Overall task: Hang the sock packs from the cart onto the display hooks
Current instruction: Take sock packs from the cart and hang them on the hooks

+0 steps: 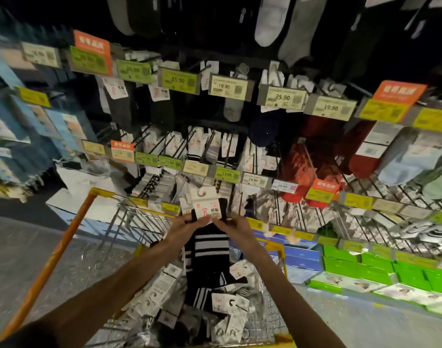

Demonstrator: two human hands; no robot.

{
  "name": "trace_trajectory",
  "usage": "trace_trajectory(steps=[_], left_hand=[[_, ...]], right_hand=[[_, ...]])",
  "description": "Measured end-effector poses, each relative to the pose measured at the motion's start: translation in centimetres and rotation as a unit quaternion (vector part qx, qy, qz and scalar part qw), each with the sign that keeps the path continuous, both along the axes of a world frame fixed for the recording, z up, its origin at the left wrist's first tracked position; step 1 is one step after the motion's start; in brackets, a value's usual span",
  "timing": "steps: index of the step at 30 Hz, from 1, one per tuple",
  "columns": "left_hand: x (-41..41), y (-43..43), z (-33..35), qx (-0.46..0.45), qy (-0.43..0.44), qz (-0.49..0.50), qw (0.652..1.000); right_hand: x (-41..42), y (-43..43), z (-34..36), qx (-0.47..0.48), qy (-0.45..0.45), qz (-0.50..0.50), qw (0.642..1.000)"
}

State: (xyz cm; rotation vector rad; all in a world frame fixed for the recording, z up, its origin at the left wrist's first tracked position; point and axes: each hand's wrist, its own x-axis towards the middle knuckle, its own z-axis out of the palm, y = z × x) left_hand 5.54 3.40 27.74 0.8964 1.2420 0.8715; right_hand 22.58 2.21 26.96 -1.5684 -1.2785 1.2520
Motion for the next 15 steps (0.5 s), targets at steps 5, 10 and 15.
trace_trajectory(steps=[5, 10, 15], left_hand=[[1.1, 2.9, -2.0, -0.025, 0.047, -0.042, 0.998], [1.8, 6.0, -4.3, -0.018, 0.109, -0.066, 0.992], [0.8, 9.4, -6.4, -0.035, 0.119, -0.083, 0.989]], right_hand=[[0.5, 0.8, -2.5, -0.044, 0.039, -0.013, 0.998], [0.2, 1.9, -3.1, -0.099, 0.106, -0.096, 0.985], [-0.9, 4.3, -4.6, -0.133, 0.16, -0.2, 0.958]])
